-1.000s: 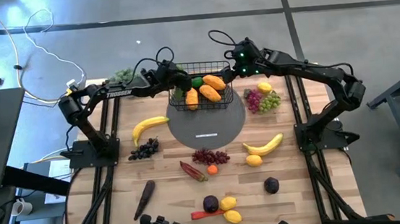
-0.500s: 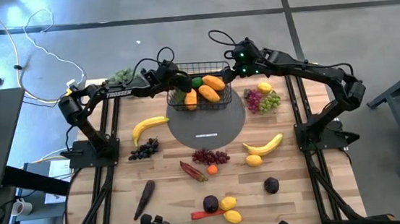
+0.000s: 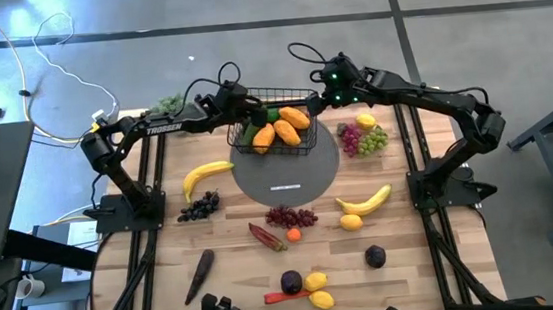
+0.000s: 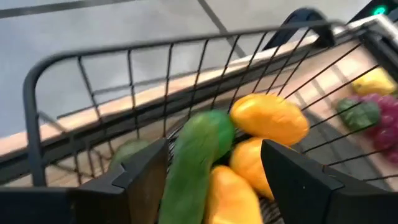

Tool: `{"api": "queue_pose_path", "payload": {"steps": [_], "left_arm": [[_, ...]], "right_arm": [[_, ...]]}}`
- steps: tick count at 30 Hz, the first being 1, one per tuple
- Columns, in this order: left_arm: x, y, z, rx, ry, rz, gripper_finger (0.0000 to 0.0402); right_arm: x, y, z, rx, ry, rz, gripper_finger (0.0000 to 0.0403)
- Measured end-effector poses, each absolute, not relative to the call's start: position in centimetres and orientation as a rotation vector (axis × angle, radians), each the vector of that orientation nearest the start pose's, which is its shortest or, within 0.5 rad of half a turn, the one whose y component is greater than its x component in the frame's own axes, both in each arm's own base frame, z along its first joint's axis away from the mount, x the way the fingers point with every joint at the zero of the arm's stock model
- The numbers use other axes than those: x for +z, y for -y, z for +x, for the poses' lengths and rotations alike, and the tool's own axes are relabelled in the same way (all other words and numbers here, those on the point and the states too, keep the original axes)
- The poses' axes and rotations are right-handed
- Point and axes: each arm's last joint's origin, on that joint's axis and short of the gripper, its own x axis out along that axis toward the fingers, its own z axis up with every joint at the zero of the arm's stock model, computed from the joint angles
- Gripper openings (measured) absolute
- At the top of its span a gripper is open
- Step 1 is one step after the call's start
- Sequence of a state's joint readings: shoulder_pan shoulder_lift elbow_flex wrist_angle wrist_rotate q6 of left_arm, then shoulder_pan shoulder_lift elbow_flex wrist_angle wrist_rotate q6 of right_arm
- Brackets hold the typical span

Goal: Build produce basket
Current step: Put the green cucumber into the black wire basket

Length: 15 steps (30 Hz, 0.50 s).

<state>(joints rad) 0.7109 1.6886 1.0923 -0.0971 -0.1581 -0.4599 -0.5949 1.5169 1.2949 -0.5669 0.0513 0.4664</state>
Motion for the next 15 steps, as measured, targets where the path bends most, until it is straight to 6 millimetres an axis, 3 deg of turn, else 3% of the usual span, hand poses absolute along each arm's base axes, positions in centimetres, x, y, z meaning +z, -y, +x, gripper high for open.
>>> {"api": "queue_pose_path", "payload": {"steps": [8, 15], "left_arm": [[24.8, -23.8, 27.6, 0.945, -0.469, -0.49, 0.0231], [27.7, -22.4, 25.2, 1.066, -0.591, -0.381, 0.022]], "right_arm": [[30.2, 17.3, 27.5, -0.726, -0.654, 0.65, 0.0271], [30.2, 16.1, 28.2, -0.684, -0.665, 0.639, 0.0271]]}}
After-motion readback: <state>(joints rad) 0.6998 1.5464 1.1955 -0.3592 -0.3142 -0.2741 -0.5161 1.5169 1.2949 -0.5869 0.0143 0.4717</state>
